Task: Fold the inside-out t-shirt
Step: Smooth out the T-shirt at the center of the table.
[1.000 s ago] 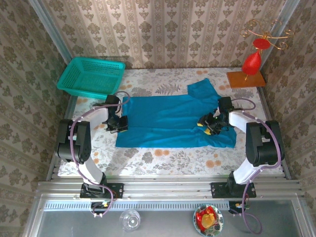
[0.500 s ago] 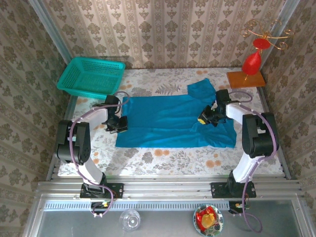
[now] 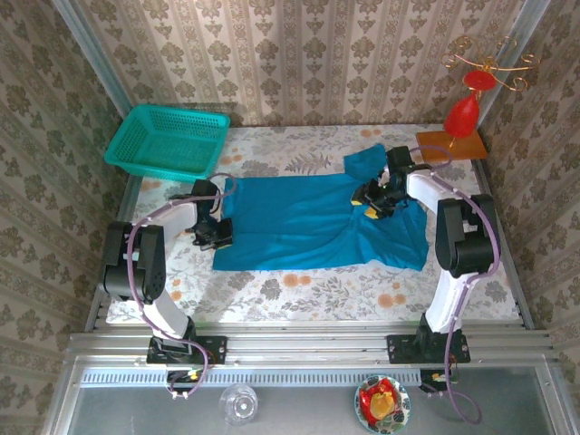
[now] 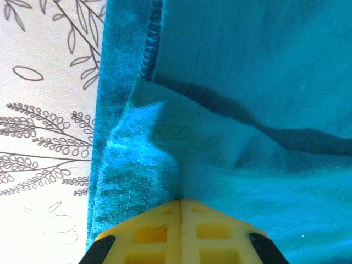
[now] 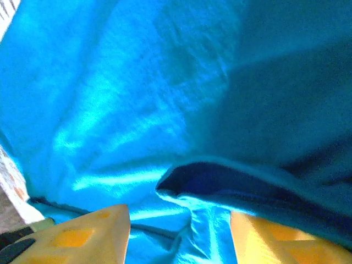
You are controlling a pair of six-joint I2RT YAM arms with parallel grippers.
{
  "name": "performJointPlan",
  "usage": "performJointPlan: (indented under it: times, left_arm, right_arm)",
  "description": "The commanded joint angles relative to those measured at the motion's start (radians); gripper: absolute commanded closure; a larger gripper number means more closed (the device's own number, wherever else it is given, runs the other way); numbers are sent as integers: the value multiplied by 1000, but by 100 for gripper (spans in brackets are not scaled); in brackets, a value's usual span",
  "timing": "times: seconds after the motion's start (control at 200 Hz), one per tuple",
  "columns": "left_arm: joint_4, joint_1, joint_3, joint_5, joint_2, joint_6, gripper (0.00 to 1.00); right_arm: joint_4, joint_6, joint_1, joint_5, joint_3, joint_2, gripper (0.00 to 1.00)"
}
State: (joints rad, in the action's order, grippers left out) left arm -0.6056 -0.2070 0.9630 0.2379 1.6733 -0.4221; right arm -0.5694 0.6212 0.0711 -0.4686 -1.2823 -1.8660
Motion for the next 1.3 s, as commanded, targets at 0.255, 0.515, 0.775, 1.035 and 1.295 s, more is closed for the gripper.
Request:
performJointPlan:
  times: [0.255,0.515,0.775,1.035,1.295]
  left_arm:
    - [-20,9,26,-6,53,46,96]
    - [-22,27,-26,-29,31,46,96]
    - [-11,44,-116,-8,-31,35,96]
    - [-41,38,-97,63,-179,-2,95]
    - [-54,8,-69,87,-203,19,95]
  right_arm:
    - [-87,-79,-98,138,297,277,30]
    - [-83,-58,-190,210,455,333,26]
    - [-105,-64,-350,254,520,406,18]
    - [-110,-79,-326,147,465,538,21]
    - [-77,-73,-113,110,239,351,40]
